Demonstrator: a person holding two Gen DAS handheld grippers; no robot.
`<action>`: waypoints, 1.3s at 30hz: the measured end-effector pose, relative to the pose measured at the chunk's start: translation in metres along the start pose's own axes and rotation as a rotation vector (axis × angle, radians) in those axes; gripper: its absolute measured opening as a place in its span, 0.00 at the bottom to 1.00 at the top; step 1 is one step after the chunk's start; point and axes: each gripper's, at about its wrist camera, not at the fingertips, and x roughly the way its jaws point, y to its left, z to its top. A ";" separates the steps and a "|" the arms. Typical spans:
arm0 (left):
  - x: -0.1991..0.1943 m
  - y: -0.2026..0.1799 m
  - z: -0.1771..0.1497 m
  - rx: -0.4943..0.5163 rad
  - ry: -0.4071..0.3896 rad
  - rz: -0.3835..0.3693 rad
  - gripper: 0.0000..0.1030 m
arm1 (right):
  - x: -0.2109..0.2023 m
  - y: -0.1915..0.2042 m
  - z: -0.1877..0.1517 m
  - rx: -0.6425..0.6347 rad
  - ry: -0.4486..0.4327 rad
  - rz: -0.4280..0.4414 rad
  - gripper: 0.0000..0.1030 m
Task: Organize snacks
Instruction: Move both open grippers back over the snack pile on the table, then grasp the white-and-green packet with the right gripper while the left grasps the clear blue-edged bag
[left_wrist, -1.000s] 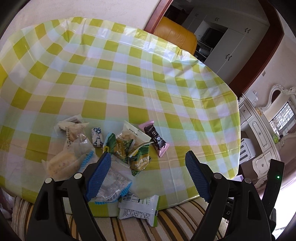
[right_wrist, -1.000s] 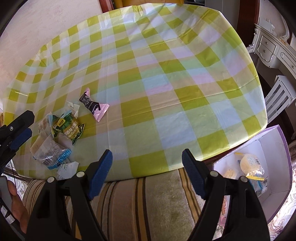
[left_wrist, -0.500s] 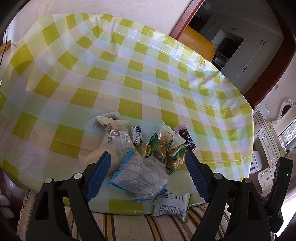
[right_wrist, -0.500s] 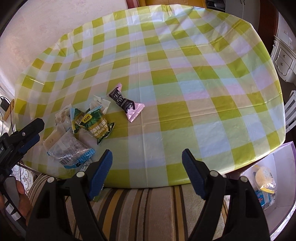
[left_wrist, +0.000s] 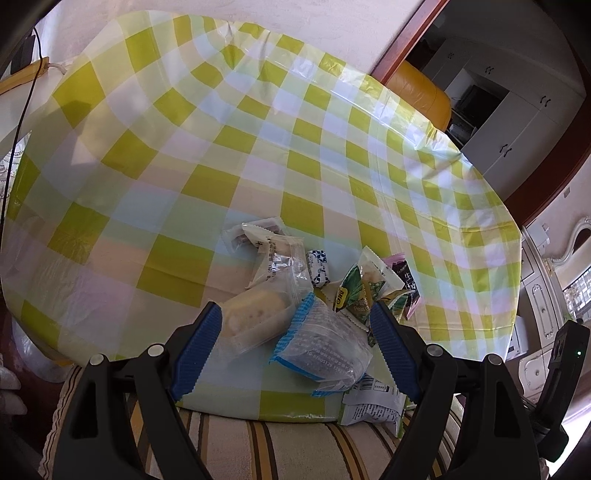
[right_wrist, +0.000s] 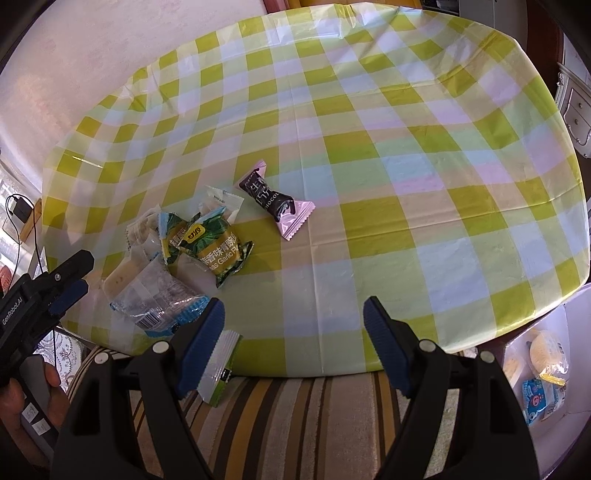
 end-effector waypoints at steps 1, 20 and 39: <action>0.000 0.003 0.000 -0.009 0.003 -0.001 0.77 | -0.001 0.001 0.000 -0.007 -0.004 -0.002 0.75; -0.009 0.033 -0.006 -0.081 0.022 -0.010 0.76 | 0.028 0.087 -0.024 -0.548 0.203 0.032 0.75; 0.001 0.013 -0.021 -0.083 0.132 -0.153 0.66 | 0.047 0.082 -0.019 -0.583 0.229 0.074 0.51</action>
